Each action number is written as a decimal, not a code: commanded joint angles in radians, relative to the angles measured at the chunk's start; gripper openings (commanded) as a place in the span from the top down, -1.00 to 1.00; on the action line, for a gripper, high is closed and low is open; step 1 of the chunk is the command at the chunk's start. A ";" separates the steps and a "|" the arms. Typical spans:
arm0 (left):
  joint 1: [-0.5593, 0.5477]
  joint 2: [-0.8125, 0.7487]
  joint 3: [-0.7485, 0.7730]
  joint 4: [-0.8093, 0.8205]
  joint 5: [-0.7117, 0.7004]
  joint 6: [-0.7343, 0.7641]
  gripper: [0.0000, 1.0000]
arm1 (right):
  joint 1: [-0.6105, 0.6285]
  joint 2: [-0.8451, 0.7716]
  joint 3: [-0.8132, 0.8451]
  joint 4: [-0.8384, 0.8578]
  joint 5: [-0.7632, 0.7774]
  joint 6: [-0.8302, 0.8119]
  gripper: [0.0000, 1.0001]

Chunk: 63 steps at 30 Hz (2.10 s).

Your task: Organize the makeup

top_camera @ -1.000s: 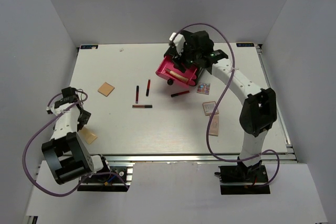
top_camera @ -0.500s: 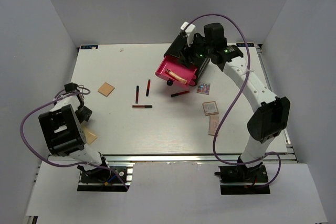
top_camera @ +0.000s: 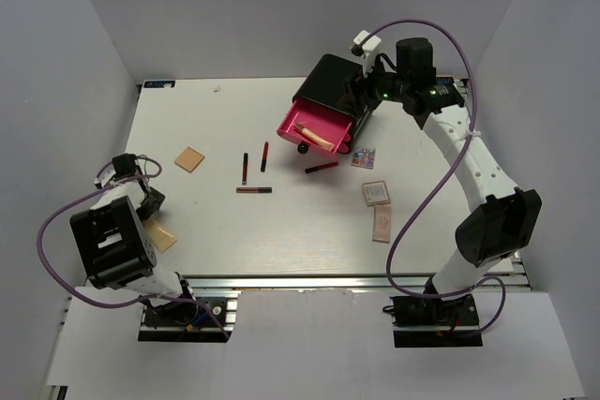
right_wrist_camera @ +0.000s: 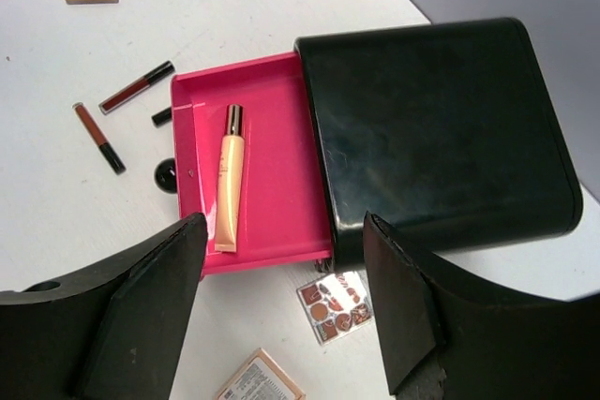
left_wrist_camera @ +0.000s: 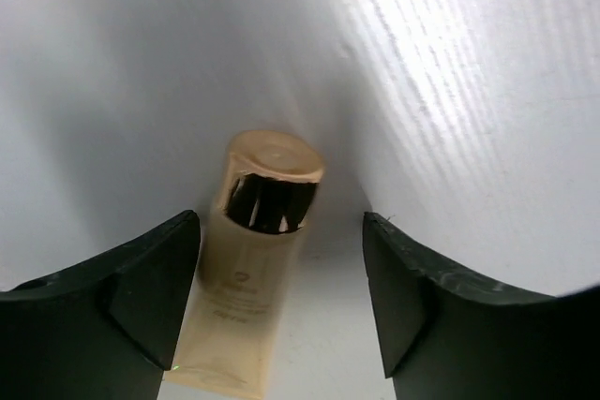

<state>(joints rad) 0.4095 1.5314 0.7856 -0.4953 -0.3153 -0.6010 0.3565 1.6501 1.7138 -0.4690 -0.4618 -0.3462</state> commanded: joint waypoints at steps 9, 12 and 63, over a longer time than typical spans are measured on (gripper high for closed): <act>-0.055 -0.051 -0.086 0.044 0.312 -0.054 0.64 | -0.077 -0.047 -0.011 0.075 -0.098 0.098 -0.46; -0.197 -0.125 -0.033 0.070 0.407 -0.146 0.72 | -0.109 -0.068 -0.037 0.105 -0.112 0.125 -0.45; -0.949 0.246 1.058 -0.115 0.130 -0.476 1.00 | -0.194 -0.153 -0.267 0.092 -0.302 -0.203 -0.23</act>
<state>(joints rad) -0.5453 1.9141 1.8462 -0.5030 -0.1223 -1.2213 0.1436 1.4586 1.3796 -0.3336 -0.7666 -0.4480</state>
